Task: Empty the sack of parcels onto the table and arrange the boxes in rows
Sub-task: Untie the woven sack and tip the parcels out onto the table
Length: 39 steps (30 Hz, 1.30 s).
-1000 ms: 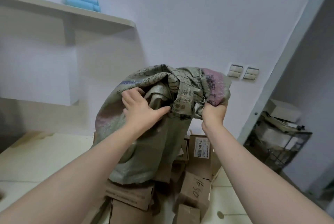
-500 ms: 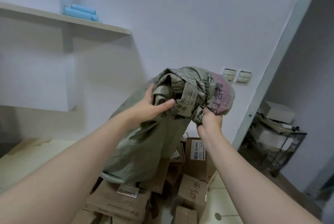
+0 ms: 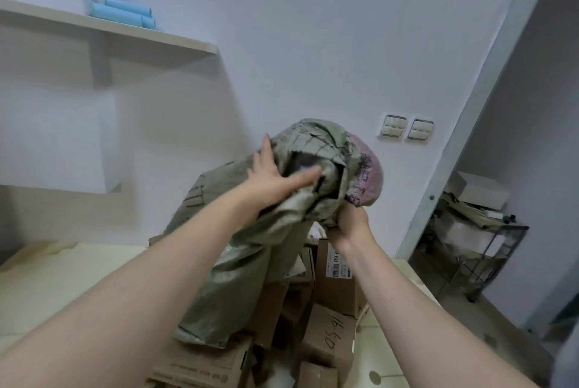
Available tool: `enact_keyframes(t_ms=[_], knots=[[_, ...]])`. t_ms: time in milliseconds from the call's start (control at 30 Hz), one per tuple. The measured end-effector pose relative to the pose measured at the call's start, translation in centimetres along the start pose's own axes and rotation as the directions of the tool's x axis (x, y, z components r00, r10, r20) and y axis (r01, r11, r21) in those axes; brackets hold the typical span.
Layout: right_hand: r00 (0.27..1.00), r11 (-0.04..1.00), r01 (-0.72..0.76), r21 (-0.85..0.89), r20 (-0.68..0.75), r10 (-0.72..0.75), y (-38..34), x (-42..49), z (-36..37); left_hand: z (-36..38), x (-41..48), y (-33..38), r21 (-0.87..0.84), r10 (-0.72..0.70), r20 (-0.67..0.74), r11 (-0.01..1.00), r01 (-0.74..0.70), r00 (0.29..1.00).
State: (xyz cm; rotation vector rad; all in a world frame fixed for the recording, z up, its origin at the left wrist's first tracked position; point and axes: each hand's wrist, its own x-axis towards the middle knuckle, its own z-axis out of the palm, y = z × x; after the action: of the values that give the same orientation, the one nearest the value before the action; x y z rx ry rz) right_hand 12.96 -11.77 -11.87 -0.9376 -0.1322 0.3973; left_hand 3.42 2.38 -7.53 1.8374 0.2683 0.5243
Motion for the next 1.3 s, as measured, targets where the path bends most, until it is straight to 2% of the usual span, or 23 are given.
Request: enact_keyframes(t_ms=[33,100,167,267,333,400,467,500,567,633,667,800,900,967,1033,1133,1233,1300], knots=[[0.998,0.998,-0.05,-0.024,0.046,0.051,0.6,-0.3,0.3,1.0,-0.2,-0.8,-0.01,0.009,0.031,1.0,-0.008,0.999],[0.986,0.989,-0.135,-0.052,0.094,0.14,1.6,-0.3,0.4,2.4,-1.0,-2.0,-0.031,0.0,0.008,1.0,0.0,1.0],[0.973,0.971,-0.222,-0.089,0.041,0.226,2.4,-0.1,-0.3,2.9,-1.3,-3.4,-0.083,0.006,-0.078,0.996,-0.012,0.997],[0.932,0.898,-0.32,-0.301,0.069,0.355,2.8,-0.7,-1.2,2.4,-1.6,-5.3,-0.102,0.034,-0.173,0.993,-0.053,0.984],[0.895,0.815,-0.372,-0.444,0.062,0.442,2.2,-1.3,-1.8,1.6,-1.4,-5.6,0.045,0.044,-0.271,0.998,-0.033,0.962],[0.882,0.813,-0.424,-0.398,0.024,0.471,1.4,-1.3,-2.7,0.5,-1.2,-5.5,0.338,0.165,-0.338,0.94,-0.044,0.926],[0.91,0.89,-0.405,-0.208,0.0,0.414,0.5,-0.4,-3.8,-0.1,-1.4,-5.4,0.597,0.292,-0.281,0.799,-0.071,0.914],[0.917,0.91,-0.388,-0.148,0.036,0.397,0.0,-0.1,-4.1,0.0,-1.7,-5.4,0.67,0.327,-0.244,0.737,-0.085,0.913],[0.894,0.904,-0.385,-0.188,0.168,0.416,-0.7,-0.2,-3.3,0.9,-2.2,-5.1,0.742,0.383,-0.2,0.66,-0.116,0.902],[0.871,0.891,-0.363,-0.273,0.241,0.429,-0.5,-0.5,-1.9,2.8,-2.8,-4.8,0.741,0.434,-0.167,0.648,-0.177,0.885],[0.881,0.897,-0.337,-0.285,0.24,0.407,-0.2,-0.5,-1.3,3.6,-3.0,-4.7,0.726,0.455,-0.158,0.655,-0.209,0.876],[0.965,0.95,-0.214,-0.226,0.103,0.242,0.6,-0.7,-0.5,4.8,-3.1,-4.9,0.667,0.452,-0.157,0.704,-0.243,0.878],[0.997,0.968,-0.075,-0.238,-0.007,0.075,-0.1,-0.7,-0.9,4.2,-3.1,-4.3,0.53,0.374,-0.04,0.794,-0.298,0.927],[0.998,0.97,0.026,-0.242,-0.056,-0.041,-1.0,-0.6,-1.0,4.3,-3.2,-3.5,0.569,0.27,0.008,0.79,-0.227,0.963],[0.989,0.962,0.115,-0.248,-0.058,-0.133,-2.1,-0.8,-0.9,4.3,-3.5,-2.4,0.64,0.176,-0.089,0.764,-0.079,0.98],[0.973,0.951,0.202,-0.235,-0.06,-0.222,-3.7,-1.5,-0.1,3.1,-3.8,-0.9,0.499,0.052,-0.272,0.862,0.095,0.961],[0.974,0.965,0.217,-0.146,-0.035,-0.225,-4.8,-1.9,0.9,1.9,-3.8,0.7,0.339,-0.052,-0.306,0.927,0.16,0.95],[0.98,0.977,0.198,-0.072,-0.005,-0.199,-5.2,-2.3,1.4,1.6,-3.9,1.9,0.27,-0.061,-0.296,0.952,0.145,0.953]])
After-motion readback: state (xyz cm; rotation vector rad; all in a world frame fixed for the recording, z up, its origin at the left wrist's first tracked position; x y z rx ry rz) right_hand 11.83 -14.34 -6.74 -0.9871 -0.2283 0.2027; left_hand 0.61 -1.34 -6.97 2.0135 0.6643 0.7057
